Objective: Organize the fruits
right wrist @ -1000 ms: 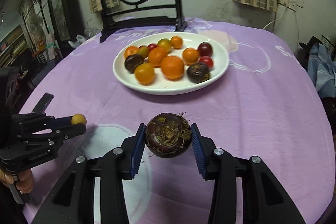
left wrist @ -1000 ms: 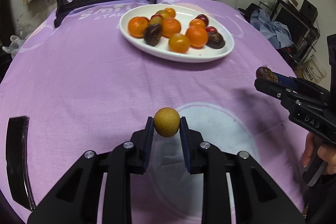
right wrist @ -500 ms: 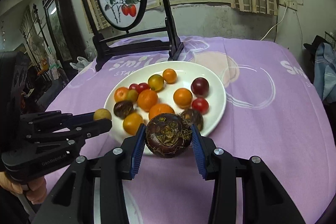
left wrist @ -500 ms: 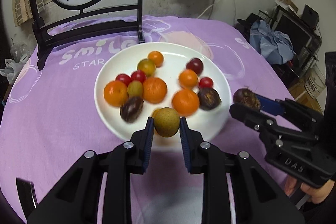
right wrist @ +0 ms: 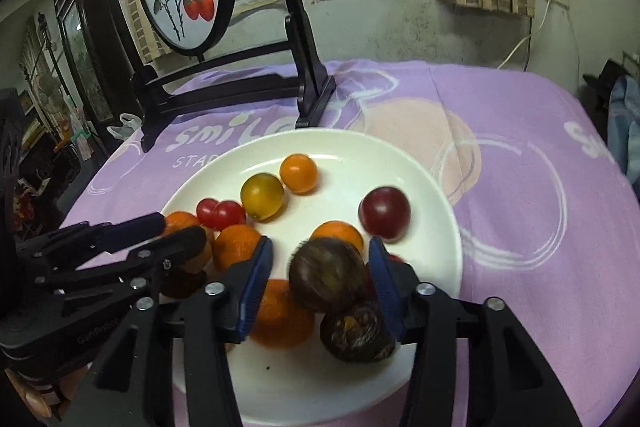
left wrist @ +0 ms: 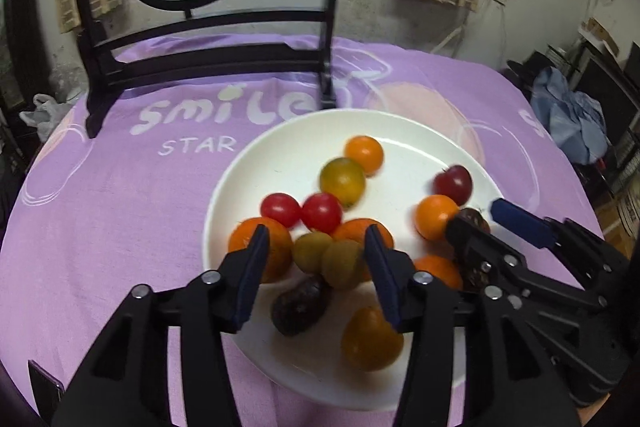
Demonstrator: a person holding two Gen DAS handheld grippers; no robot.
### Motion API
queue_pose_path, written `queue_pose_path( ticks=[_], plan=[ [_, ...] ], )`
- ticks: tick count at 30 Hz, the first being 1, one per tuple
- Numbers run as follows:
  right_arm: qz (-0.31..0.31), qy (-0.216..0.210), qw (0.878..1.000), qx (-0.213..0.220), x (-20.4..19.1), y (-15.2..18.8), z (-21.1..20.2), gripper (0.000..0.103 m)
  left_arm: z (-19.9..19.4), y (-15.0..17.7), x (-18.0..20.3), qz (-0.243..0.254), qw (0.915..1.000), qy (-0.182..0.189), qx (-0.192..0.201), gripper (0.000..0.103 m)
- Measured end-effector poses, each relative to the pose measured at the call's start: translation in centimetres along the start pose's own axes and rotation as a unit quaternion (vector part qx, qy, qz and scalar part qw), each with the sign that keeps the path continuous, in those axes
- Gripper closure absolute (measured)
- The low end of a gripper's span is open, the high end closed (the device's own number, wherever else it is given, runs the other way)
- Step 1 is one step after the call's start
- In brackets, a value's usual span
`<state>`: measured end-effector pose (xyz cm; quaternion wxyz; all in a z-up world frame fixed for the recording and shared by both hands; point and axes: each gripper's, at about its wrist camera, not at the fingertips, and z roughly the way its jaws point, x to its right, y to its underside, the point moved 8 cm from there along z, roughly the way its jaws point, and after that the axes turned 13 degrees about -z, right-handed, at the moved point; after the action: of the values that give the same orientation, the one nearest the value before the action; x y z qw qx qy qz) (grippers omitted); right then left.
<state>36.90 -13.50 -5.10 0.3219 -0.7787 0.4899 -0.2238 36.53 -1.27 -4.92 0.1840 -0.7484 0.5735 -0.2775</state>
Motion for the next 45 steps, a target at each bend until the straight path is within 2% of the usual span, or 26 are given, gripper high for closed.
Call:
queue_pose_path(
  ticks=[3,7,9,17,20,27,30,39,45],
  plan=[
    [0.0,-0.004,1.0,0.002,0.3,0.2,-0.9,0.043,-0.1,0.1,-0.5,-0.015,0.9999,0.002,-0.006,0.034],
    [-0.001,-0.002,1.0,0.007,0.6,1.2,-2.7,0.035,-1.6,0.7,-0.5,0.0,1.0,-0.001,0.005,0.027],
    [0.002,-0.004,1.0,0.004,0.7,2.2,-3.6,0.035,-2.6,1.4,-0.4,0.006,0.9999,0.0,0.01,0.023],
    [0.005,-0.002,1.0,-0.011,-0.5,7.1,-6.9,0.034,-6.2,5.7,-0.9,0.013,0.9997,0.009,0.016,0.017],
    [0.007,0.006,1.0,-0.022,-1.1,9.0,-8.2,0.025,-7.4,7.5,-1.6,0.013,0.9997,0.005,0.021,0.016],
    [0.003,0.036,0.999,-0.022,-1.7,12.0,-11.2,0.016,-9.5,11.6,-3.0,0.012,0.9997,-0.012,0.015,0.015],
    [0.002,0.043,0.999,-0.025,-2.0,12.8,-12.0,0.016,-10.4,12.8,-3.3,0.017,0.9994,-0.02,0.023,0.011],
    [0.006,0.037,0.999,-0.018,-3.0,14.3,-13.1,0.016,-11.7,15.1,-3.7,0.01,0.9998,-0.006,0.015,0.006],
    [0.016,0.028,0.999,-0.006,-3.1,15.2,-13.4,0.015,-12.1,15.5,-3.7,0.018,0.9992,-0.015,0.033,0.005]
  ],
)
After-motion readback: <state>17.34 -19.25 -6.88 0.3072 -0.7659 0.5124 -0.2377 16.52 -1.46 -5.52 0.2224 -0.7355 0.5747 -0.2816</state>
